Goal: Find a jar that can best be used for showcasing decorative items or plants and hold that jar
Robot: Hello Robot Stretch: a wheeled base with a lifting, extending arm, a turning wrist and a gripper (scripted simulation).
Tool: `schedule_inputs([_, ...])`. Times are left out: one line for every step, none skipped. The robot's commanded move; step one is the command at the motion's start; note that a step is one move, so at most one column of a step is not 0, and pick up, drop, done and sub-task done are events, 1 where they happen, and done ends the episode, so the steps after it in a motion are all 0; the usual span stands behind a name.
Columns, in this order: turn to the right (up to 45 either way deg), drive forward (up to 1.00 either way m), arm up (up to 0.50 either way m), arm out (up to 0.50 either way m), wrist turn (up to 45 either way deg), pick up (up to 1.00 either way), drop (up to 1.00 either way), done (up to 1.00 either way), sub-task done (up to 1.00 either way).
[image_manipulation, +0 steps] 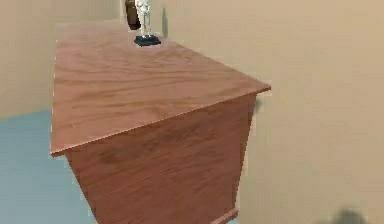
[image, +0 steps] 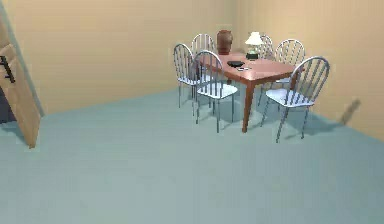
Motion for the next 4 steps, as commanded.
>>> schedule_inputs([-12.0, 0.0, 0.0, 0.0, 0.0, 0.0, 0.0, 0.0, 0.0])
schedule_inputs([0.0, 1.0, 0.0, 0.0, 0.0, 0.0, 0.0, 0.0, 0.0])
schedule_inputs([0.0, 1.0, 0.0, 0.0, 0.0, 0.0, 0.0, 0.0, 0.0])
schedule_inputs([0.0, 1.0, 0.0, 0.0, 0.0, 0.0, 0.0, 0.0, 0.0])
